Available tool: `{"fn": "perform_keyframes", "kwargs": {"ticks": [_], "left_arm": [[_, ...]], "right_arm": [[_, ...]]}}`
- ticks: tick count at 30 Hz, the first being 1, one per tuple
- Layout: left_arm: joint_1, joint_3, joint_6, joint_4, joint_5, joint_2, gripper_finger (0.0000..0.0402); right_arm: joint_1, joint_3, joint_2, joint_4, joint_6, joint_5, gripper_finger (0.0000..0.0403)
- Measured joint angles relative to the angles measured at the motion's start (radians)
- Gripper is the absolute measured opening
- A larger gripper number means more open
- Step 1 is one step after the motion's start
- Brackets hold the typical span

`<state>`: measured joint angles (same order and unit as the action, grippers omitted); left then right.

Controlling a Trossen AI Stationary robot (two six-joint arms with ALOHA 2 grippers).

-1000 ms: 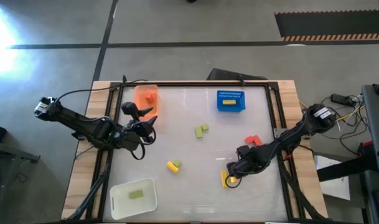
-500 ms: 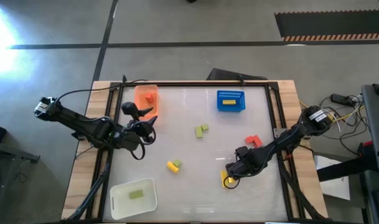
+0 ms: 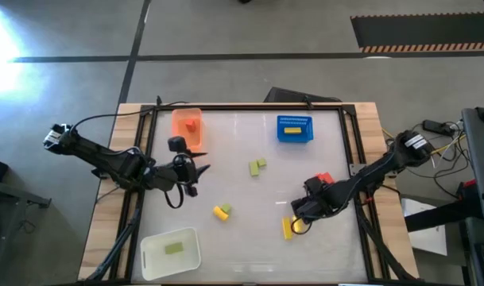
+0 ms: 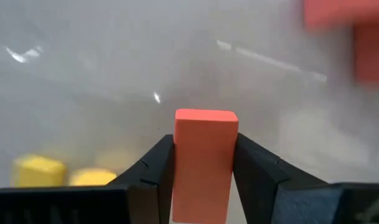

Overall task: Sort & place blocks by color
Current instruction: Put the orange wooden block into the orange bin

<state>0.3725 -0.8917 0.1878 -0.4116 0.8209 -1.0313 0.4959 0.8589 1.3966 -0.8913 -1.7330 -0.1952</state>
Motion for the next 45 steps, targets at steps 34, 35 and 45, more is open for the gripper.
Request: {"fn": "perform_keyframes", "kwargs": {"ticks": [34, 35, 45], "left_arm": [[-0.072, 0.236, -0.046, 0.885, -0.379, -0.109, 0.0175], [-0.085, 0.238, -0.054, 0.903, -0.388, -0.124, 0.0175], [-0.202, 0.225, -0.164, 1.060, -0.617, -0.303, 0.0175]], "right_arm": [[-0.439, -0.324, 0.053, 2.130, 1.723, 0.177, 0.0117], [-0.439, -0.314, 0.069, 2.142, 1.732, 0.206, 0.0117], [-0.438, -0.213, 0.147, 2.166, 1.787, 0.308, 0.0117]]}}
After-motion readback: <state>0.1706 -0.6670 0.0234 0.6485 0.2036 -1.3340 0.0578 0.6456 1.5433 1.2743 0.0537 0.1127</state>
